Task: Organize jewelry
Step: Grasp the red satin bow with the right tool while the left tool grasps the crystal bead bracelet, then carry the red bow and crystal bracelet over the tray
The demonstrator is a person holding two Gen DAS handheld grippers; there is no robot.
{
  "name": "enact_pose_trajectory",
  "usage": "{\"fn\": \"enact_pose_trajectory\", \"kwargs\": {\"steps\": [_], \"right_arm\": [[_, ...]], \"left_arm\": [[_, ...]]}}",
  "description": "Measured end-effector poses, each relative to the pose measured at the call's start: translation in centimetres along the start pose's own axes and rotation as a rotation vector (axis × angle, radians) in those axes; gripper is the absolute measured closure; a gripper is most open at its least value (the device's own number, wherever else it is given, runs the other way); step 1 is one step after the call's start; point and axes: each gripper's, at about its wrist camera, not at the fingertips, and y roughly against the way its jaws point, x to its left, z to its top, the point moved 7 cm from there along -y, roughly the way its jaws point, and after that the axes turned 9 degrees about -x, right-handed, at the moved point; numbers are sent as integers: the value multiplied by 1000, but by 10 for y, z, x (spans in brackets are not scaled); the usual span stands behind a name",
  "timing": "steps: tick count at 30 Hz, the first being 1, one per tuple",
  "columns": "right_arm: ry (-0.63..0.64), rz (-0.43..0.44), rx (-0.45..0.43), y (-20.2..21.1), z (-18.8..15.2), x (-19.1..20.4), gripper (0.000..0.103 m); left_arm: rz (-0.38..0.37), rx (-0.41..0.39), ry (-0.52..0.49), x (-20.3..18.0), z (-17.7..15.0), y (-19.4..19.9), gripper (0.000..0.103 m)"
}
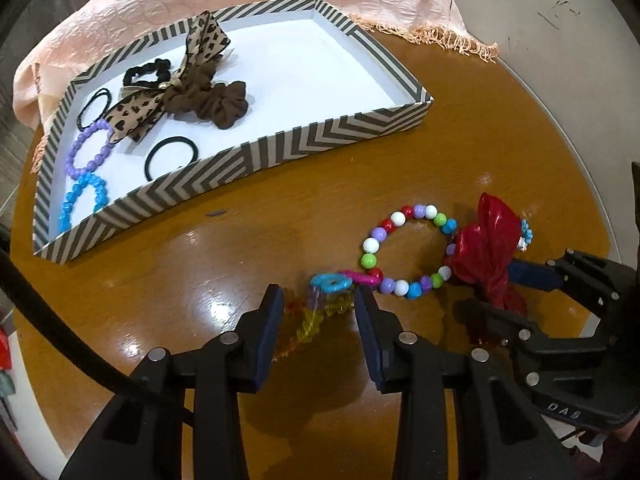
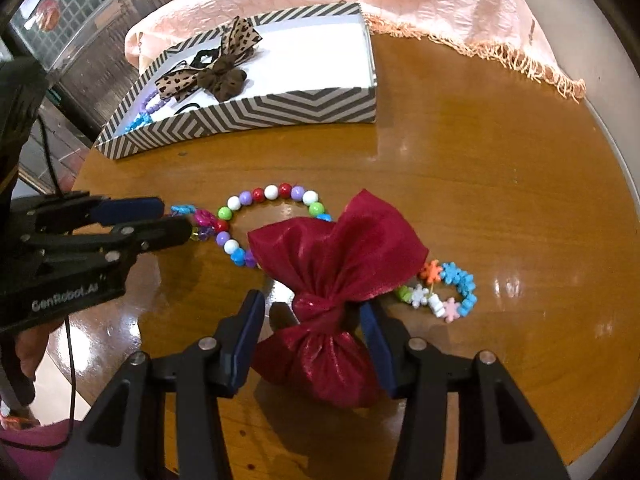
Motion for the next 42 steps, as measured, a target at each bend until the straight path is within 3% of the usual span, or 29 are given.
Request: {"fn": "enact_pose_trajectory", "kwargs": {"steps": [2,4,5,11,17,28,42], "right_arm": [[0,10,-2,1,-1,0,80],[-13,28,3,2,-2,-1,83],[-15,34,6,3,-2,-1,85],[-9,108,-36,28,11,10,86],[-13,153,-86,49,33,19,86],[24,169,-147,59,75,29,86],[77,164,-176,54,115,37,86]], "left_arm": [[-35,19,26,0,-1,-5,84],[-44,13,39,2,-2,-3,85],[-42,10,36,2,-2,-2,93],[-71,-39,31,6,2,29,94],[-105,-85,90,18,15,55,95],[-16,-198,105,54,47,106,95],[76,-245,121,86,77,117,95]]}}
